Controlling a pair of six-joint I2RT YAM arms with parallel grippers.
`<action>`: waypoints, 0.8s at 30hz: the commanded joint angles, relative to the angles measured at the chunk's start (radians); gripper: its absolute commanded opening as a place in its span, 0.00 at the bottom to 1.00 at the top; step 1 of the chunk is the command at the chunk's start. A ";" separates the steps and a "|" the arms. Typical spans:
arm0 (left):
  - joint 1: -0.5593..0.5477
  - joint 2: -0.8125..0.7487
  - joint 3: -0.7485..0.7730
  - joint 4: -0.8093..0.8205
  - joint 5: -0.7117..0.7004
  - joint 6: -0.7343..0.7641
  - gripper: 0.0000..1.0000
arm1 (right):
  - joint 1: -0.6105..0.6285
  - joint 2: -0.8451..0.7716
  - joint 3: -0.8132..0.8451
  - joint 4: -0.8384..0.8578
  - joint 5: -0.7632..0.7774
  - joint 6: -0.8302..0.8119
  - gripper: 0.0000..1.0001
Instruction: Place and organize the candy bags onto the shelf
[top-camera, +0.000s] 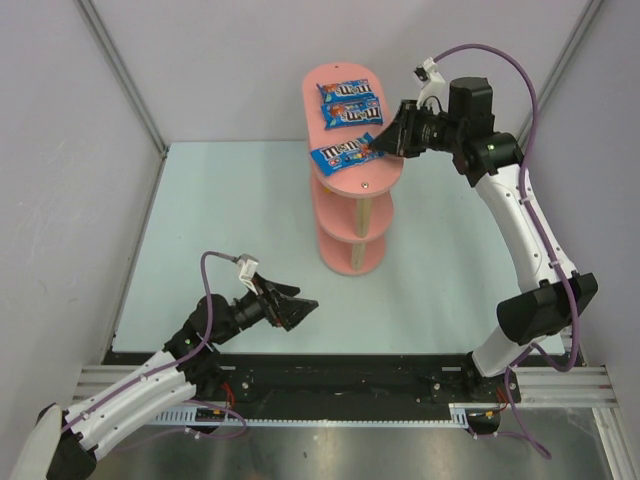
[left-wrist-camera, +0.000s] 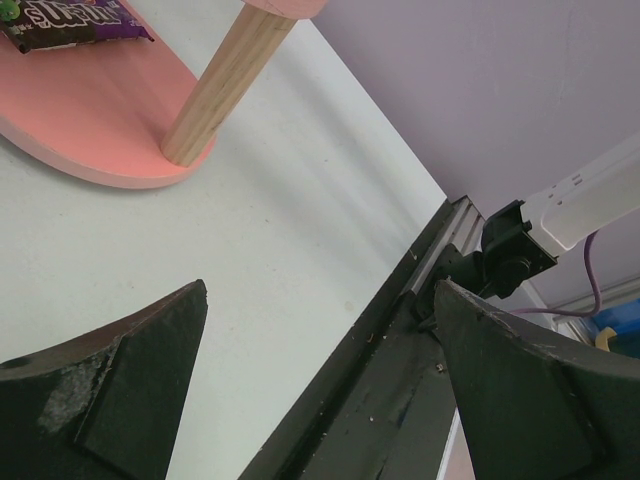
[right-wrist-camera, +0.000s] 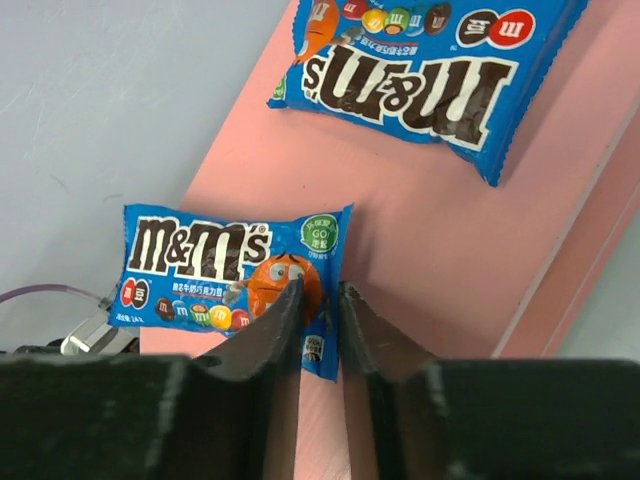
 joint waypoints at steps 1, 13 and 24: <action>0.008 -0.007 0.009 0.008 -0.006 0.003 1.00 | -0.024 -0.036 -0.036 0.012 -0.006 0.027 0.11; 0.008 -0.001 -0.002 0.022 -0.006 -0.005 1.00 | -0.090 -0.118 -0.111 0.087 -0.015 0.101 0.00; 0.008 0.006 -0.012 0.042 -0.007 -0.017 1.00 | -0.070 -0.136 -0.119 0.112 0.138 0.147 0.00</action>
